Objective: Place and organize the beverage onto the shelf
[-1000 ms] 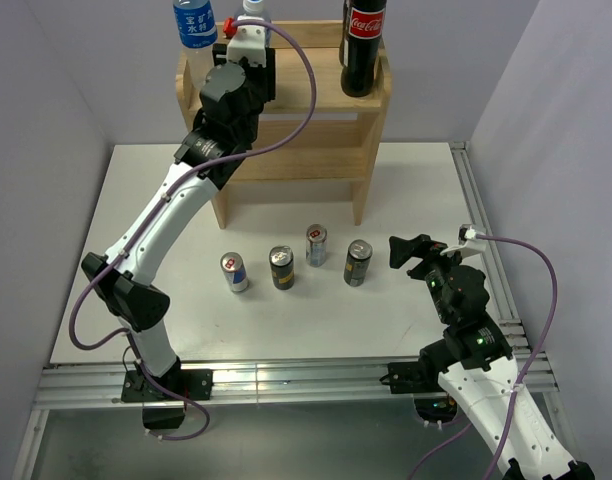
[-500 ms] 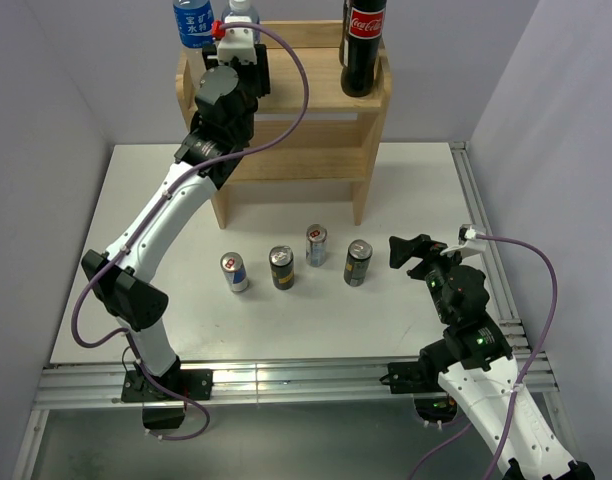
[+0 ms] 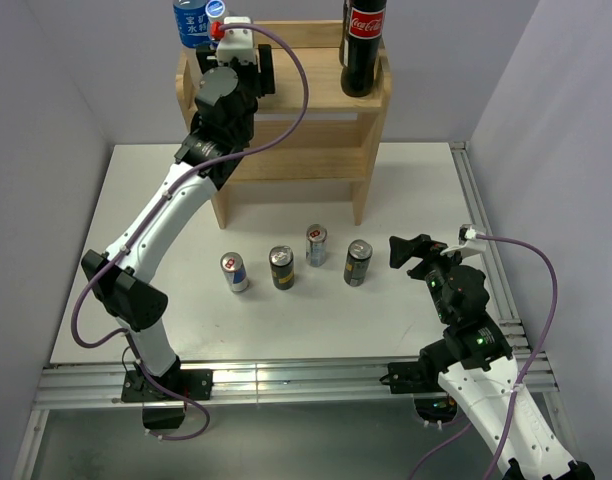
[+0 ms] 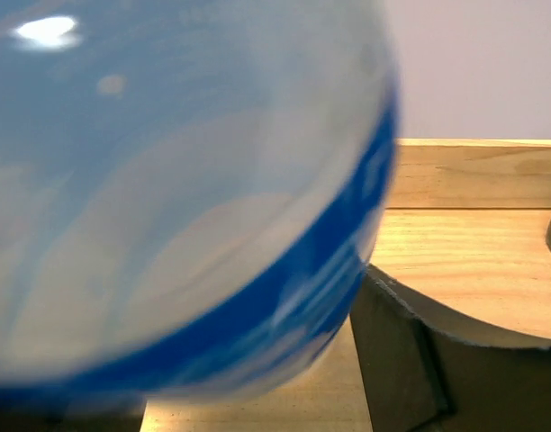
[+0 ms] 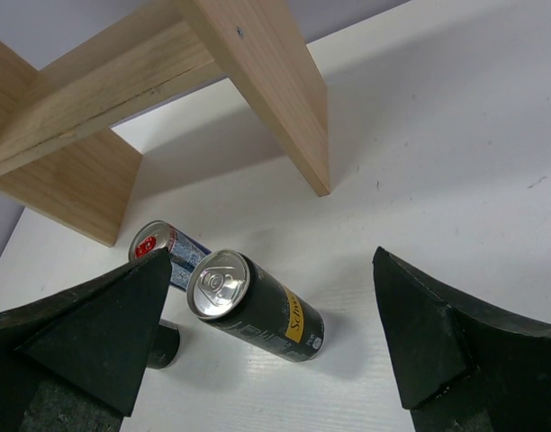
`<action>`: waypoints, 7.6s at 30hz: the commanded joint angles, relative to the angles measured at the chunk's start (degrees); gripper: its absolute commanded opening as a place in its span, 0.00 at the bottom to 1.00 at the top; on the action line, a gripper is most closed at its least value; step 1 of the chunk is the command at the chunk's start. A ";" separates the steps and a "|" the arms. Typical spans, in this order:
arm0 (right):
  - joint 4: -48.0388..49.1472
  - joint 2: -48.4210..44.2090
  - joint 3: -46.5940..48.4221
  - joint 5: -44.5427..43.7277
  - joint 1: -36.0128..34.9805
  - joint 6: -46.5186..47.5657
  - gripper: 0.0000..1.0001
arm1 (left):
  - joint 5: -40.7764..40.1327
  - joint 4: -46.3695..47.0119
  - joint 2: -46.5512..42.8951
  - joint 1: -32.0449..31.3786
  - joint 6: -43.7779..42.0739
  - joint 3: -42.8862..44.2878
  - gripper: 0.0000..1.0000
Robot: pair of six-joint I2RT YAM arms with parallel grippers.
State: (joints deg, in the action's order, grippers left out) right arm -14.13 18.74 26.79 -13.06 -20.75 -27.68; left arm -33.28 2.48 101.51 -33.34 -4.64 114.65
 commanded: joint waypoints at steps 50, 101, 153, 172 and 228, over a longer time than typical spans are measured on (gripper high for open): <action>2.44 -0.20 -0.68 -0.47 -0.34 -0.97 1.00 | 1.81 -28.14 6.32 -1.46 6.67 24.22 0.17; 2.79 0.07 -0.86 -0.12 -0.34 -0.88 1.00 | -4.77 -24.54 -11.59 -7.26 12.72 -5.20 0.99; 2.70 0.95 -1.03 1.37 -0.43 -1.15 1.00 | -30.36 -15.68 -31.30 -32.49 71.11 -85.29 0.99; 2.97 3.32 -0.60 2.42 -0.43 -0.80 1.00 | -24.73 25.46 -16.20 -20.71 48.33 -92.15 0.98; 1.83 1.82 0.02 2.25 -0.43 0.17 1.00 | -4.27 16.06 -22.24 2.84 17.04 -51.55 0.00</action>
State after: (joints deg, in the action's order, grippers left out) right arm -14.15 20.73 25.91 -10.98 -20.78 -27.62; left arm -42.15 13.04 78.83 -32.86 14.00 58.96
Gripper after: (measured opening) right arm 0.999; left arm 0.592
